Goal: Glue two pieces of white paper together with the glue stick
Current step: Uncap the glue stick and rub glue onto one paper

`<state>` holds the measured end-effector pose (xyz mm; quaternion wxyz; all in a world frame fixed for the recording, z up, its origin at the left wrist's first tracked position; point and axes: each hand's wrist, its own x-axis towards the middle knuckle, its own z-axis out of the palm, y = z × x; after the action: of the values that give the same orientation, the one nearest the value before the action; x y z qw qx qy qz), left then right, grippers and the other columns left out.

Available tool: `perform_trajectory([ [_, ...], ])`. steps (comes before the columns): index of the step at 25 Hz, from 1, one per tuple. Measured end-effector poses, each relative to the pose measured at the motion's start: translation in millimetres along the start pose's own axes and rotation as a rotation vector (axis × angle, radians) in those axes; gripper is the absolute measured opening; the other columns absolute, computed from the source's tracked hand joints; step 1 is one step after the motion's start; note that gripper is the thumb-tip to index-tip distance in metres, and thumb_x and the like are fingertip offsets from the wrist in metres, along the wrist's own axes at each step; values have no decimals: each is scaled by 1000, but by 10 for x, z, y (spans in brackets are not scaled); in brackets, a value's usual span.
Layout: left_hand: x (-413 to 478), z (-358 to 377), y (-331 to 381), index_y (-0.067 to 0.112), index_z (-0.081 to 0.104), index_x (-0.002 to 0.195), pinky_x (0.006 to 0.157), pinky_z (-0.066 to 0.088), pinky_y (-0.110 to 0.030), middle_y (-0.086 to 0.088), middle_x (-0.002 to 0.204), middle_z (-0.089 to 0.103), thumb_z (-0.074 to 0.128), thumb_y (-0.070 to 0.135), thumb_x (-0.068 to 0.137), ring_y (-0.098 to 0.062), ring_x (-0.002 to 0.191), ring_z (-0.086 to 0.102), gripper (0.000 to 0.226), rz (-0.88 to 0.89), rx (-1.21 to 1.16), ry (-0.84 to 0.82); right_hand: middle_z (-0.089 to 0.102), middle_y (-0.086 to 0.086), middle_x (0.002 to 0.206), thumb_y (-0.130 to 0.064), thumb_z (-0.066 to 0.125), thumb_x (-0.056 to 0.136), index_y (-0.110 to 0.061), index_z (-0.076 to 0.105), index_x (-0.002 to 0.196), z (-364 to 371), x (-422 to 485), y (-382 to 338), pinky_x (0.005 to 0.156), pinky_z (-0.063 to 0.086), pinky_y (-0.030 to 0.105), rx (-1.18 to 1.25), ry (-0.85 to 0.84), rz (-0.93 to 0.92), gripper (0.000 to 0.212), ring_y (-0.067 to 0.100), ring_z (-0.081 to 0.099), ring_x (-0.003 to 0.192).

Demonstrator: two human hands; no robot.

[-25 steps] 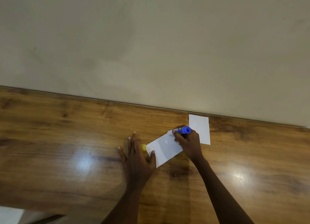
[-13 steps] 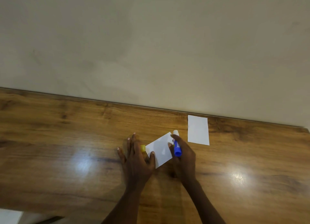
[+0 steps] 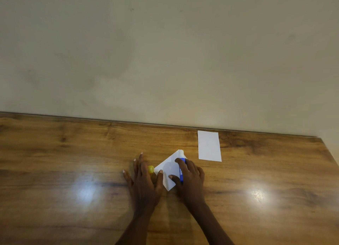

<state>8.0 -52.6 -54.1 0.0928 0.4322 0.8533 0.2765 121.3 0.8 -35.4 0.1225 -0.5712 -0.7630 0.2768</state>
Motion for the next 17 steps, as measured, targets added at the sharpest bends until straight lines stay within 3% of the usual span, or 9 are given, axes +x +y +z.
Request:
perform_trajectory([
  [7,3,4,-11,17,17,140,111,-6,-47,-11,146,36,42,49,77,-30,139,22,75,-16,-3,-12,33,-2,146,-48,54,81,-28,31,131,-30,6,14,115,3,42,-25,-43,33,58,17,30,133],
  [13,12,-35,25,17,18,140,111,-8,-47,-11,148,33,40,50,76,-29,140,20,75,-37,-28,-44,49,1,132,-29,70,74,-23,40,122,-156,32,-39,111,25,40,301,67,154,57,16,46,116],
  [15,6,-70,41,16,20,139,111,-9,-47,-11,147,34,41,49,76,-29,140,21,75,-42,-54,-52,55,6,125,-17,72,73,-18,43,120,-223,11,-44,103,39,38,472,131,199,55,16,51,105],
  [17,6,-104,54,15,22,139,112,-7,-48,-15,146,35,42,48,75,-31,139,22,75,-66,-110,-67,57,7,117,-5,71,71,-16,46,115,-300,-28,-56,89,45,27,619,190,203,51,12,52,95],
])
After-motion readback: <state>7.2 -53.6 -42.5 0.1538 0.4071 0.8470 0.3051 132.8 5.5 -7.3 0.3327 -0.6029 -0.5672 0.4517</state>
